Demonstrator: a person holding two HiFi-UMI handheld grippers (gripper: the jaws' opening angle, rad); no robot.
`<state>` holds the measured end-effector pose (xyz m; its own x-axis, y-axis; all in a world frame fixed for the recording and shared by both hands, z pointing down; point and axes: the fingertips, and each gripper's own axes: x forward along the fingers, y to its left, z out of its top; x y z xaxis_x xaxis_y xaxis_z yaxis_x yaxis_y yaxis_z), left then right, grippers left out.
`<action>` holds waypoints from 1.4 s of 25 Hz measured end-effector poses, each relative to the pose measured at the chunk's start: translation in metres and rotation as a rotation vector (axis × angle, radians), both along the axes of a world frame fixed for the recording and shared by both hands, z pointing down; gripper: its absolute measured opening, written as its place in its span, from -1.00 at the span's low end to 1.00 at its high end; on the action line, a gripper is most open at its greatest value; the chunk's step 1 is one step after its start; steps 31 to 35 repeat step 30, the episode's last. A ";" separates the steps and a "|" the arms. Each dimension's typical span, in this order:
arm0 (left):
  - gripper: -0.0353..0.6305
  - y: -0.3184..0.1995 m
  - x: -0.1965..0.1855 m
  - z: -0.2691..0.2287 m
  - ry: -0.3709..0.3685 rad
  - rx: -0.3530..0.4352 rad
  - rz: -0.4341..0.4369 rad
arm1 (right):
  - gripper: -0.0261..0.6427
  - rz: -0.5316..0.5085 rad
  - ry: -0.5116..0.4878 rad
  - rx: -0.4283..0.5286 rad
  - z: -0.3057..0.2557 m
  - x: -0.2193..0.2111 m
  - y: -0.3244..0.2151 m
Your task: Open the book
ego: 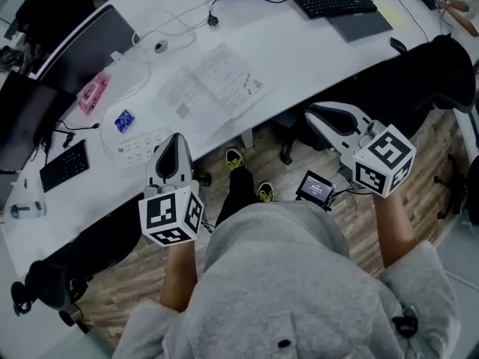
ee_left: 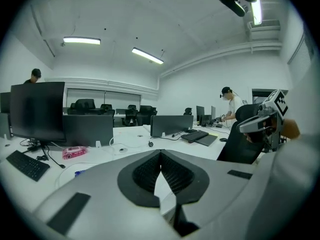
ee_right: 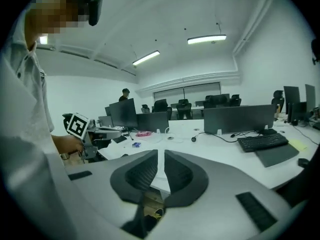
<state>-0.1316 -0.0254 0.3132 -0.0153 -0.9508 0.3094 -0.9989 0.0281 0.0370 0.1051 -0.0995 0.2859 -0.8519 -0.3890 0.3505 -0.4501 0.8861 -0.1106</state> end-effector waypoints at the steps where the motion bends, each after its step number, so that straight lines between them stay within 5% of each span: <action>1: -0.87 0.000 0.003 -0.003 0.000 0.007 0.007 | -0.76 0.025 0.009 0.021 -0.006 0.012 0.000; 9: -0.87 0.005 0.018 -0.014 0.005 0.031 0.031 | -0.80 0.149 0.148 0.176 -0.040 0.077 -0.012; 19: -0.87 -0.001 0.018 -0.014 0.008 0.034 0.024 | -0.81 0.266 -0.031 0.149 -0.028 0.057 -0.013; 35: -0.87 -0.005 0.008 -0.009 0.010 0.021 -0.004 | -0.80 0.257 -0.038 0.130 -0.020 0.047 -0.021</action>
